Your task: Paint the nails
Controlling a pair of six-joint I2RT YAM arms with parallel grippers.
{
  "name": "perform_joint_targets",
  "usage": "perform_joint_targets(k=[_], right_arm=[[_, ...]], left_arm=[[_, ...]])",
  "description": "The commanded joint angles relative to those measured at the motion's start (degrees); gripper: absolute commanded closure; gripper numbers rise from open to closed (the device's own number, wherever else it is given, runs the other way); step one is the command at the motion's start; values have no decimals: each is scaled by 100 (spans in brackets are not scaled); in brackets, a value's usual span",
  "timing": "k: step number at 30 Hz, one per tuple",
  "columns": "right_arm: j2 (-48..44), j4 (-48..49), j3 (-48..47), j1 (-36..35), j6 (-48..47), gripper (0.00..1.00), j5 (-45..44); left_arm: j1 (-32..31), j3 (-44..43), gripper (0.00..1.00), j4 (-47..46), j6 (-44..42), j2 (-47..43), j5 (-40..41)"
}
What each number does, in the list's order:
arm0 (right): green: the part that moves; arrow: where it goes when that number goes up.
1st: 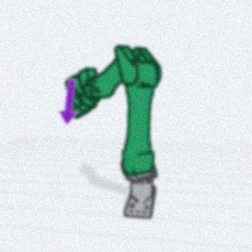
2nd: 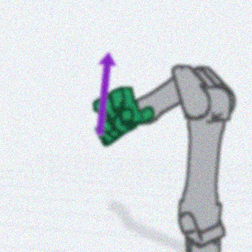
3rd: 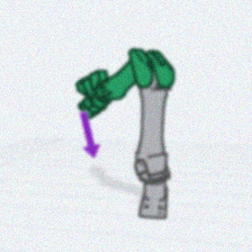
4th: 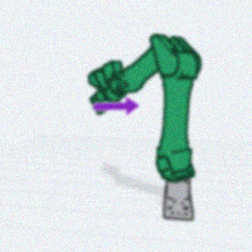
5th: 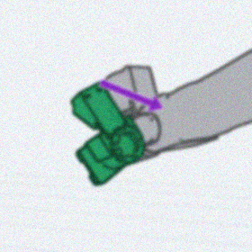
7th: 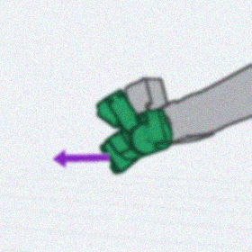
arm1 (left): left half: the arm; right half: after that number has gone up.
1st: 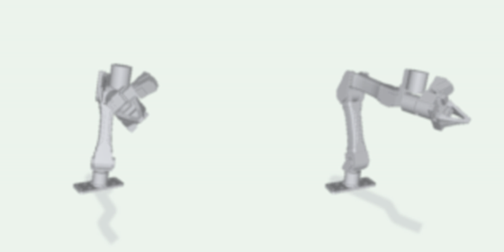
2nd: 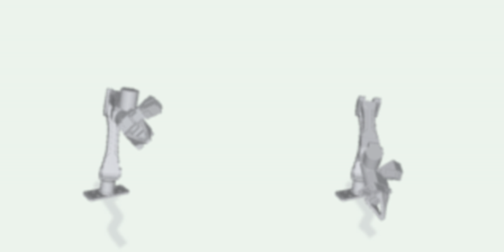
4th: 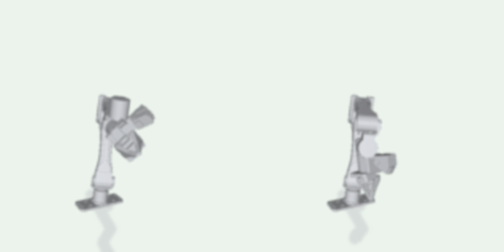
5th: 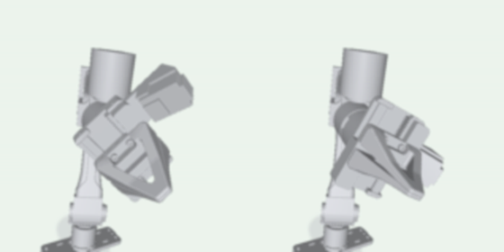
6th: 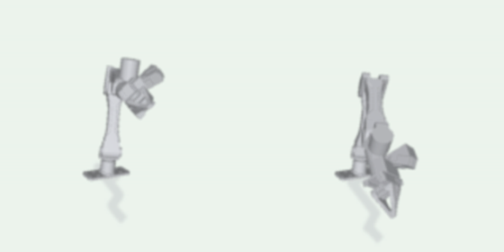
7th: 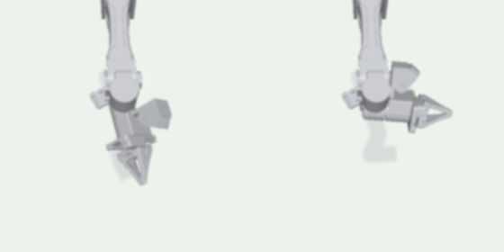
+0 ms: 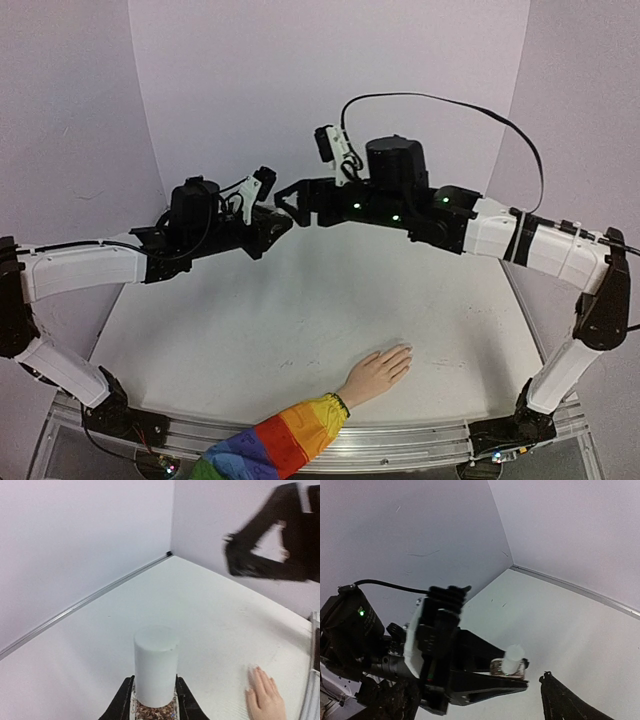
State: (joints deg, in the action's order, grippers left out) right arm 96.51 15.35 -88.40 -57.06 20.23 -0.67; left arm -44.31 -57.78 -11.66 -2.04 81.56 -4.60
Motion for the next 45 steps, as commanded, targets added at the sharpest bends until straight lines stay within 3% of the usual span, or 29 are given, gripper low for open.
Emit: perform_joint_targets(k=[1,3,6,9,13,29,40,43,45], right_arm=[[-863,681,737,823,-344,11,2187],[-1011,1028,1034,1036,-376,11,3306],[-1039,1344,1203,1111,-344,10,4358],[-933,1703,1263,1109,-77,11,4950],[-748,1910,1189,1109,53,17,5162],[-156,2576,851,1109,571,71,5819],[-103,2670,917,1111,666,89,5898],[-157,2657,975,1109,664,100,5730],[-209,2603,1033,1111,694,100,5336]], left_arm=[[218,-48,100,-297,231,-542,-2285],[263,-152,100,-293,428,-502,-3634],[274,-310,100,-293,694,-366,-4651],[265,-524,100,-293,933,-123,-5387],[248,-737,100,-293,1115,79,-5742],[145,-906,100,-293,1189,290,-5949],[134,-1087,100,-293,1127,346,-5823],[135,-1034,100,-279,997,220,-4968],[91,-886,100,-192,754,57,-3445]])
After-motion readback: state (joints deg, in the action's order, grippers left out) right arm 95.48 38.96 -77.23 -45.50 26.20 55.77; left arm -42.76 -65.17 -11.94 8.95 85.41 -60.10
